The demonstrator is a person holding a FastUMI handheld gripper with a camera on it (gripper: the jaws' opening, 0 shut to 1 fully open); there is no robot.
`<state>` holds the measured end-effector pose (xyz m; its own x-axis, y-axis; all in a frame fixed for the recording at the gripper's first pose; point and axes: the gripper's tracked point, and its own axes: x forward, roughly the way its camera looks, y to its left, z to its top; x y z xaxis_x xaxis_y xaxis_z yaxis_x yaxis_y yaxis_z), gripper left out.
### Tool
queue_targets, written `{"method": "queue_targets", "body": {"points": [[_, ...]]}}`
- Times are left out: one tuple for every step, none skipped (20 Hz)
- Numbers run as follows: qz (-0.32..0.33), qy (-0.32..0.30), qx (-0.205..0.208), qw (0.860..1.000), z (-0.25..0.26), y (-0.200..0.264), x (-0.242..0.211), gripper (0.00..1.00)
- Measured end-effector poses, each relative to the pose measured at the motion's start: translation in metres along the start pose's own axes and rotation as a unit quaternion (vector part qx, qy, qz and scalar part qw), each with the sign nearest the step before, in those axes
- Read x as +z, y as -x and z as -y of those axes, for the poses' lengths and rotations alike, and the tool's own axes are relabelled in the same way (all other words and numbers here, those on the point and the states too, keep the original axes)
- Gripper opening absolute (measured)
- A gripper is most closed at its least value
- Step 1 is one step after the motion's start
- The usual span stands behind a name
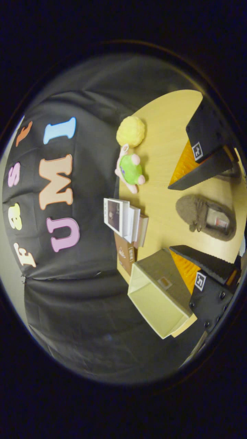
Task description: Open the storage box then place both shoes into the box .Put the left shoe in first, then the right shoe, with the right side of both shoes facing outward in a uniform manner.
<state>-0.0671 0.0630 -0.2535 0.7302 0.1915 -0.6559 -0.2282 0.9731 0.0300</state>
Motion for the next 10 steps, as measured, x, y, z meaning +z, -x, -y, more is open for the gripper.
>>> {"method": "queue_targets", "body": {"points": [[-0.017, 0.002, -0.004, 1.000, 0.007, -0.001, -0.016, 1.00], [-0.036, 0.001, -0.007, 0.999, 0.010, -0.004, -0.032, 1.00], [-0.058, -0.003, -0.005, 0.998, 0.012, -0.008, -0.050, 0.99], [-0.081, -0.008, -0.002, 0.997, 0.011, -0.012, -0.066, 0.99], [-0.101, -0.012, 0.001, 0.995, 0.011, -0.015, -0.081, 0.99], [-0.118, -0.018, 0.005, 0.993, 0.015, -0.016, -0.090, 0.97], [-0.130, -0.020, 0.004, 0.991, 0.017, -0.017, -0.099, 0.95], [-0.141, -0.021, 0.002, 0.990, 0.018, -0.022, -0.108, 0.93], [-0.151, -0.022, -0.002, 0.988, 0.020, -0.024, -0.115, 0.91], [-0.161, -0.023, -0.003, 0.987, 0.022, -0.025, -0.120, 0.89]]}}
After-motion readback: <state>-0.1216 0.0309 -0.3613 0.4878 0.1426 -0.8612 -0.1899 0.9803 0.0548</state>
